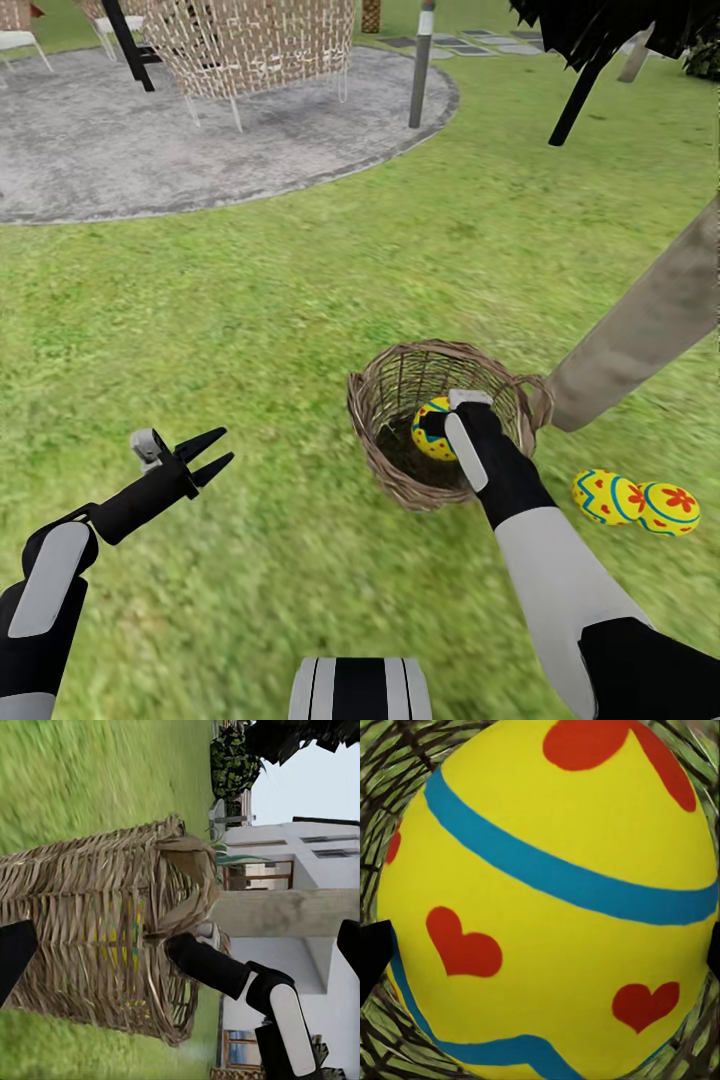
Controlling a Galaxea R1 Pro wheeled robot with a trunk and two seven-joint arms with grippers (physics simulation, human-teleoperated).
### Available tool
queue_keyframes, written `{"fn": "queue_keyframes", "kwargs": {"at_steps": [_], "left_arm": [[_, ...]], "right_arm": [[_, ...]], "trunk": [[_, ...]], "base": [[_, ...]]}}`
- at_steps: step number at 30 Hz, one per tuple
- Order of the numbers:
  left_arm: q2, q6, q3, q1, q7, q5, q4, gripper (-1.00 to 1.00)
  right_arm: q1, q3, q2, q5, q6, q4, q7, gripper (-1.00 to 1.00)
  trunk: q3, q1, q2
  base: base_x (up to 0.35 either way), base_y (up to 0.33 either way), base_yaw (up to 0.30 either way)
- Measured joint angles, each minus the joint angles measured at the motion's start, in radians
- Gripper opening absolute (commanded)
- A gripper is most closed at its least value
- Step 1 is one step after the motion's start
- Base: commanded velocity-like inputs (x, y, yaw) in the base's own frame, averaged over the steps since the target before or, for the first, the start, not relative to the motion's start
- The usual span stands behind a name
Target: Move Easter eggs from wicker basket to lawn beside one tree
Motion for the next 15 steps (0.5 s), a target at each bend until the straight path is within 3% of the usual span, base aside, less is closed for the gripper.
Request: {"fn": "queue_keyframes", "kwargs": {"at_steps": [3,15], "left_arm": [[0.0,0.0,0.0,0.0,0.0,-0.001,0.0,1.0],[0.0,-0.002,0.0,0.0,0.001,-0.002,0.002,1.0]], "right_arm": [[0.001,0.0,-0.001,0.0,0.001,-0.045,0.0,-1.0],[0.004,-0.004,-0.002,-0.016,0.146,-0.118,0.003,-1.0]], "trunk": [[0.012,-0.001,0.001],[0.058,-0.007,0.003]], "base": [[0.0,0.0,0.0],[0.0,0.0,0.0]]}}
